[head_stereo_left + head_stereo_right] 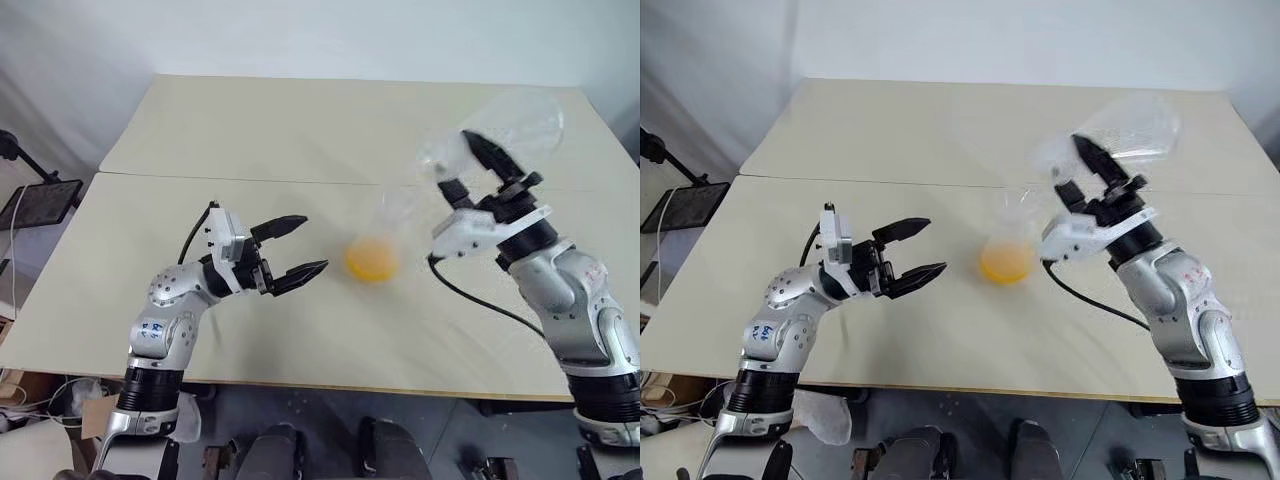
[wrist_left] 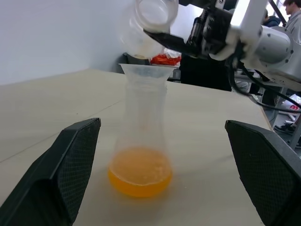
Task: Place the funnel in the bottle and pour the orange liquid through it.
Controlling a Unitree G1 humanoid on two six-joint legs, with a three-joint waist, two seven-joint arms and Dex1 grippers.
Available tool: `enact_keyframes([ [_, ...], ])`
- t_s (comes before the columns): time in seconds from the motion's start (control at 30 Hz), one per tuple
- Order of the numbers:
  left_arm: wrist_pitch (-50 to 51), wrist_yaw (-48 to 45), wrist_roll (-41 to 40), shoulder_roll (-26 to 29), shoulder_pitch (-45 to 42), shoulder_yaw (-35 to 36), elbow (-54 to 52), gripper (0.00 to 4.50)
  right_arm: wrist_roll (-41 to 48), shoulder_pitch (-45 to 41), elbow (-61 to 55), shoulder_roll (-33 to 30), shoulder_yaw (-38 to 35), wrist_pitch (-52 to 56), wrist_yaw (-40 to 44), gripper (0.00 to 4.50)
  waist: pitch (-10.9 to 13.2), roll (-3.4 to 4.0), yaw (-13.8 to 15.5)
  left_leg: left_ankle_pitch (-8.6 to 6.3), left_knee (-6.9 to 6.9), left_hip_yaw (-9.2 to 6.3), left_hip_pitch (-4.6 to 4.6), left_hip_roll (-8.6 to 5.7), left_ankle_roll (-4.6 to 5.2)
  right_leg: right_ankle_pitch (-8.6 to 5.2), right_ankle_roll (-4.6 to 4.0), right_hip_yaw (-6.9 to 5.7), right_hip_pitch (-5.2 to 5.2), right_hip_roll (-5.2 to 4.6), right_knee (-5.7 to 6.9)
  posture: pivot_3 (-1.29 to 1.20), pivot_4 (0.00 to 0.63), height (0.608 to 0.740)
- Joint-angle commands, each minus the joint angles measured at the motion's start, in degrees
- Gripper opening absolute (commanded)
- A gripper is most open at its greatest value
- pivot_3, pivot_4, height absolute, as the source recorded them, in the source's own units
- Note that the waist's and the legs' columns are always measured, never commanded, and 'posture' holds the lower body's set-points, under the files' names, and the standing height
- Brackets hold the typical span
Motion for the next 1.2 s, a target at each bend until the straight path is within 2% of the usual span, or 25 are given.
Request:
enact_keyframes([
  [0.03, -0.9, -0.5, -0.5, 0.4, -0.8, 0.4, -0.7, 4.50, 11.5, 0.3, -3.6, 3.4, -8.3, 11.1, 2.5, 2.42, 0.0, 0.00, 0.0, 0.00, 0.00, -0.01, 0.00, -0.02, 0.00, 0.00, 0.00, 0.00, 0.01, -0.01, 0.00, 0.00, 0.150, 0.740],
  [0.23, -0.9, -0.6, -0.4, 0.4, -1.1, 0.3, -0.5, 4.50, 20.6, 0.3, 3.0, 4.5, -20.7, 21.9, 0.1, 2.42, 0.0, 0.00, -0.1, 0.00, -0.04, -0.02, 0.01, -0.05, 0.00, 0.00, 0.00, 0.01, 0.00, -0.03, 0.01, 0.00, 0.150, 0.740],
  [0.4, -1.0, -0.5, -0.3, 0.1, -1.5, 0.0, -0.1, 4.50, 30.4, -0.6, 13.1, 5.1, -28.9, 20.9, -0.6, 2.42, 0.0, 0.01, -0.2, 0.00, -0.04, 0.04, 0.03, -0.05, 0.01, 0.00, 0.00, 0.00, 0.00, -0.02, 0.04, 0.00, 0.150, 0.740],
  [0.63, -1.2, -0.6, -0.2, 0.1, -2.7, 0.1, 0.8, 4.50, 31.9, 1.6, 16.7, 4.4, -29.7, 20.6, -4.6, 2.42, 0.0, 0.03, -0.3, 0.00, -0.06, 0.09, 0.05, -0.03, 0.01, 0.00, 0.00, 0.04, -0.04, -0.01, 0.09, 0.00, 0.150, 0.740],
  [0.9, -1.5, -0.5, -0.2, 0.2, -3.0, 0.0, 1.3, 4.50, 34.5, 4.2, 8.6, 7.6, -29.1, 27.2, -9.7, 2.42, 0.0, 0.03, -0.2, 0.00, -0.05, 0.07, 0.04, -0.03, 0.01, 0.00, 0.00, 0.13, -0.04, -0.02, 0.08, 0.00, 0.150, 0.740],
  [1.1, -1.4, -0.8, -0.3, 0.3, -3.1, 0.0, 1.5, 4.50, 36.6, 7.0, 5.7, 9.3, -31.7, 30.7, -13.5, 2.42, 0.0, 0.03, 0.1, 0.00, -0.05, 0.02, 0.03, -0.05, 0.01, 0.00, 0.00, 0.15, -0.02, -0.04, 0.07, 0.00, 0.150, 0.740],
  [1.2, -1.3, -0.9, -0.4, 0.5, -3.0, 0.1, 1.5, 4.50, 39.5, 9.0, 2.9, 11.0, -32.2, 29.8, -12.8, 3.42, 0.0, 0.03, 0.1, 0.00, -0.06, -0.03, 0.02, -0.06, 0.01, 0.00, 0.00, 0.14, -0.01, -0.04, 0.07, 0.00, 0.150, 0.740],
])
